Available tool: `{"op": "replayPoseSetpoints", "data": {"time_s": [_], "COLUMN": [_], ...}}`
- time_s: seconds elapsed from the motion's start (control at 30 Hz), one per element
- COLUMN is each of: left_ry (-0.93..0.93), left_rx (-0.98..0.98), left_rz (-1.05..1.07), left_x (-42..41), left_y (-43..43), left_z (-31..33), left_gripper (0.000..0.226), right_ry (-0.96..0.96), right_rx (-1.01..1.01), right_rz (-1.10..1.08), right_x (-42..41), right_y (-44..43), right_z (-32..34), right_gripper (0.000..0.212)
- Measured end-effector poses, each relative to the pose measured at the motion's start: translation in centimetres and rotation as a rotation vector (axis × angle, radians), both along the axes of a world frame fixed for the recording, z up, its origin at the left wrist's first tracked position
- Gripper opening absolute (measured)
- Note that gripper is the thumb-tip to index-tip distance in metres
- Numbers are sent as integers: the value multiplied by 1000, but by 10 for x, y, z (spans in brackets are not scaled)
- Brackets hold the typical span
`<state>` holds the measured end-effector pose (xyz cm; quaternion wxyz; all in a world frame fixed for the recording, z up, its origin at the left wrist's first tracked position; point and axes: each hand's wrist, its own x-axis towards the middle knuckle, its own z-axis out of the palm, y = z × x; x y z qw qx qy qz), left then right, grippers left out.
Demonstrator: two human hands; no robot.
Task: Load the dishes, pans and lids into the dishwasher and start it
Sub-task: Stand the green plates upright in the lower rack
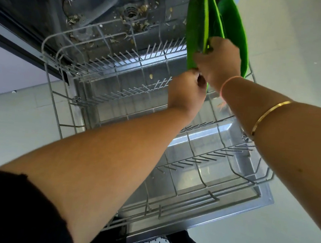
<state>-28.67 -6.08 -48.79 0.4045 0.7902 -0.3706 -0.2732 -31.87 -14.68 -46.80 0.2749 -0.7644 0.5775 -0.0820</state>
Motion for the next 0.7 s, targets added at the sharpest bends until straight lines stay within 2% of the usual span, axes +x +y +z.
{"op": "replayPoseSetpoints", "data": {"time_s": [0.23,0.4,0.57,0.7], "left_ry": [71,127,252,276], "left_rx": [53,64,98,159], "left_rz": [-28,-7,-15,2], "left_x": [-15,-13,-5,5], "left_y": [-10,-8,3,12], "left_z": [3,-5,-23,-29], "left_gripper": [19,16,25,25], "right_ry": [165,164,342,391], "right_rx": [-19,-55,-25,-17], "right_rz": [58,100,178,209], "right_x": [-4,-4,2,6], "right_y": [-7,-5,-5,4], "right_z": [8,1,-11,-21], "right_gripper": [13,15,17,18]}}
